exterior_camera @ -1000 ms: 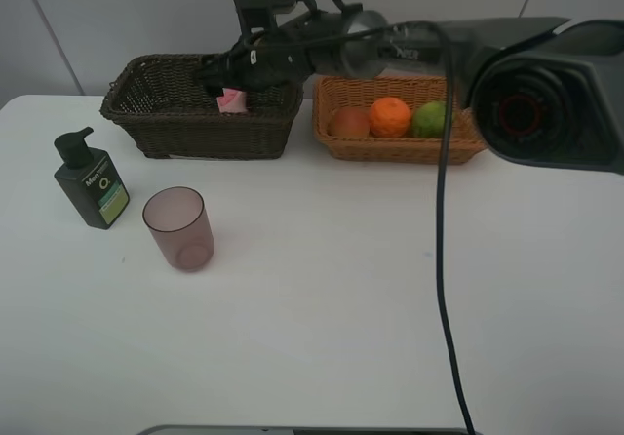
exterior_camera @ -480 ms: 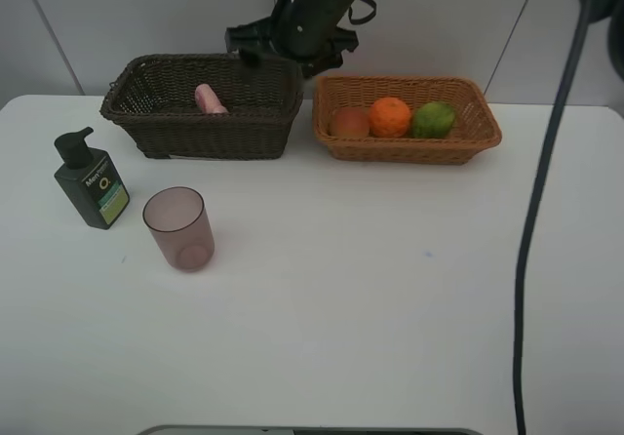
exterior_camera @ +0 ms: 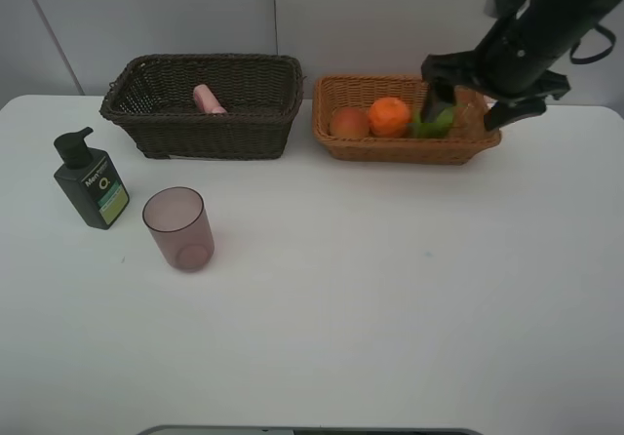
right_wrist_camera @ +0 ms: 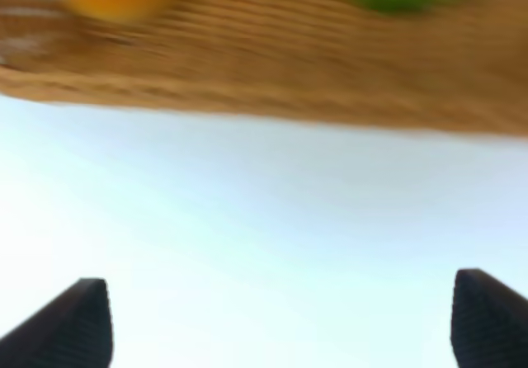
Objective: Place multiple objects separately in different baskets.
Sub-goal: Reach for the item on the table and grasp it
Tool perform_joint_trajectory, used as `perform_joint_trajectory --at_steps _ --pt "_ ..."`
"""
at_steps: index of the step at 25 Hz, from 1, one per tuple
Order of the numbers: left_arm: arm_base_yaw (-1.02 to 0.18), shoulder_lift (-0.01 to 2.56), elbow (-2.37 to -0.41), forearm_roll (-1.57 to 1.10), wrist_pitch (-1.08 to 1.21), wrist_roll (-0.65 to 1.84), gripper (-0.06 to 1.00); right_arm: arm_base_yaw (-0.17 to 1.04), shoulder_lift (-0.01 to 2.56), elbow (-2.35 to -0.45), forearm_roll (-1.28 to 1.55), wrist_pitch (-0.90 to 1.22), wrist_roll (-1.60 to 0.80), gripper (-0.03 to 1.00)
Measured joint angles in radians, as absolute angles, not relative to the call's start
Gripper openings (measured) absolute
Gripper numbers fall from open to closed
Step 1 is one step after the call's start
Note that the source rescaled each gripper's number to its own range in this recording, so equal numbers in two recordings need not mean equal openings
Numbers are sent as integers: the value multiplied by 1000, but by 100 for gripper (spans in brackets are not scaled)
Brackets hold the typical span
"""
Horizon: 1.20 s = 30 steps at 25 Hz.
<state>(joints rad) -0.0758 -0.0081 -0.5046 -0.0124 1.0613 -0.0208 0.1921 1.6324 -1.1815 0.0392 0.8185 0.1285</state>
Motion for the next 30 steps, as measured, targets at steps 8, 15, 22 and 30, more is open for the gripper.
perform_joint_trajectory --at_steps 8,15,22,30 --pt "-76 -8 -505 -12 1061 -21 100 108 1171 -935 -17 883 126 78" --pt "-76 -8 -505 -12 1061 -21 100 159 810 -740 -26 924 126 78" --pt "-76 -8 -505 -12 1061 -21 100 163 445 -585 -27 934 126 78" --pt "-76 -8 -505 -12 1061 -21 100 163 220 -568 -28 937 126 78"
